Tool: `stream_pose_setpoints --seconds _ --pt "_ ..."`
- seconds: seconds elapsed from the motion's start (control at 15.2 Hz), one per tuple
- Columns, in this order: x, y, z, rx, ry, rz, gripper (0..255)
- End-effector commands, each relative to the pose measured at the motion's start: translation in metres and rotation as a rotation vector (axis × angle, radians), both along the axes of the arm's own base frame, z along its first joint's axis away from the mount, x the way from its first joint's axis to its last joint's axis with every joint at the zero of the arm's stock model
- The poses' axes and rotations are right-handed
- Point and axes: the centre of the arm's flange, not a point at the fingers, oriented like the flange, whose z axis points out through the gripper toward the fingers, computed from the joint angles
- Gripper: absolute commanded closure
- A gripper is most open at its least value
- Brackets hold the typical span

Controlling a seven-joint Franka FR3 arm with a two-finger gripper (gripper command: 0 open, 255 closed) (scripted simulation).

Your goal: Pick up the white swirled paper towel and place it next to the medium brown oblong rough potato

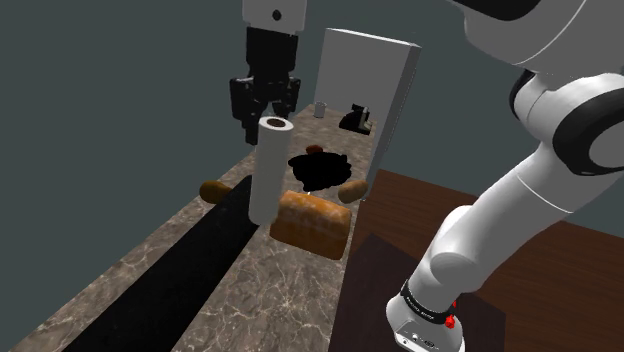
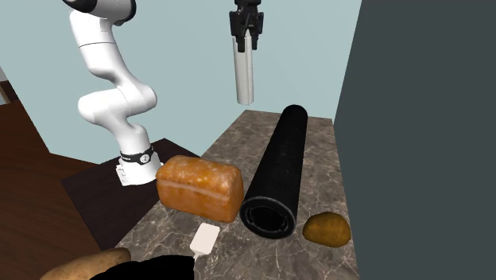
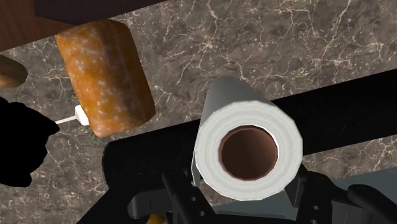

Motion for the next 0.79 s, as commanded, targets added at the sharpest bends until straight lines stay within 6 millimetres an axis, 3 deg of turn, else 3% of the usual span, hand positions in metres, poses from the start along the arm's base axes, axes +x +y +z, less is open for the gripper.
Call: stream_pose_setpoints --seconds 0.0,0.73 --pt "0.002 -0.027 -0.004 0.001 0.0 0.002 255" --pt "0.018 -0.17 -0.026 0.001 0.0 0.002 255"
